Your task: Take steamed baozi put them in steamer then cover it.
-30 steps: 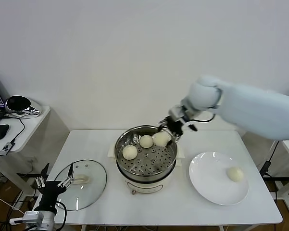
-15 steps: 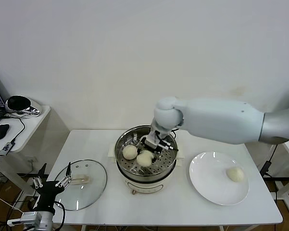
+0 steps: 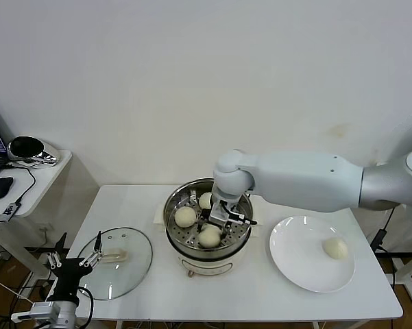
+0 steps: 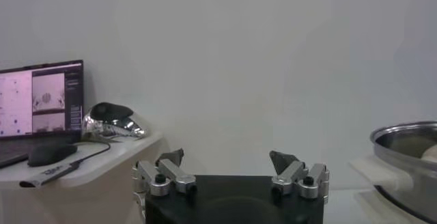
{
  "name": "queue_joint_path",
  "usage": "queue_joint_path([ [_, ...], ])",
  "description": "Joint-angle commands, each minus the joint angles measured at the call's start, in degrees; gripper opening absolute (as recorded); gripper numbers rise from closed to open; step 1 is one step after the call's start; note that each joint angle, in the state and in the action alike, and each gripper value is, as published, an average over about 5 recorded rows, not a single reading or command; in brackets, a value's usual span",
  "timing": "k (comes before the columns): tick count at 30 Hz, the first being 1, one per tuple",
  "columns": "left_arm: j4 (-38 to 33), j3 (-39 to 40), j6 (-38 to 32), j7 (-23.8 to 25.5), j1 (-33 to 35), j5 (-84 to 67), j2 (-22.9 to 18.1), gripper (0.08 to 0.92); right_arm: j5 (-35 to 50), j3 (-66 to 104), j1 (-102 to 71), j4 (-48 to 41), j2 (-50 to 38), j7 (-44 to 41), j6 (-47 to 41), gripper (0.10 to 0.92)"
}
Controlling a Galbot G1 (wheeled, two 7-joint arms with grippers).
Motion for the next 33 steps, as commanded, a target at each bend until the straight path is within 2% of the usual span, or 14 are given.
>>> queue_joint_path([
  [1, 0.11, 0.13, 0.05, 0.01, -0.06, 0.08, -0.01, 0.823, -1.35, 0.1, -0.06, 0.08, 0.7, 0.68, 2.39, 0.729],
  [6, 0.0, 0.14, 0.17, 0.04, -0.25, 0.04, 0.16, 0.823, 0.96, 0.94, 2.92, 1.32, -0.87, 0.19, 2.07, 0.816],
  [12, 0.1, 0.05, 0.08, 0.05, -0.37, -0.2, 0.81, 0.823, 5.19, 2.46, 8.62, 3.32, -7.87, -3.2, -2.46, 0.823],
  [16, 0.09, 0.22, 0.07, 0.08, -0.59, -0.3, 1.26, 0.823, 9.04, 2.6, 11.22, 5.22, -15.01, -5.72, -10.58, 0.823],
  [19, 0.2, 0.61, 0.08, 0.1, -0.91, -0.27, 1.6, 0.823, 9.87, 2.72, 11.98, 7.1, -20.81, -6.15, -19.78, 0.823],
  [26, 0.65, 1.64, -0.01, 0.12, -1.61, -0.31, 2.54, 0.823, 13.31, 4.63, 8.93, 12.0, -37.58, -1.84, -39.53, 0.823],
  [29, 0.92, 2.07, -0.17, 0.13, -1.78, -0.32, 2.8, 0.823, 12.24, 7.06, 4.84, 12.83, -43.6, -0.38, -42.84, 0.823],
  [33, 1.33, 2.72, -0.3, 0.14, -2.0, -0.27, 3.13, 0.823, 6.98, 8.69, -0.28, 12.5, -50.03, -1.03, -40.67, 0.823],
])
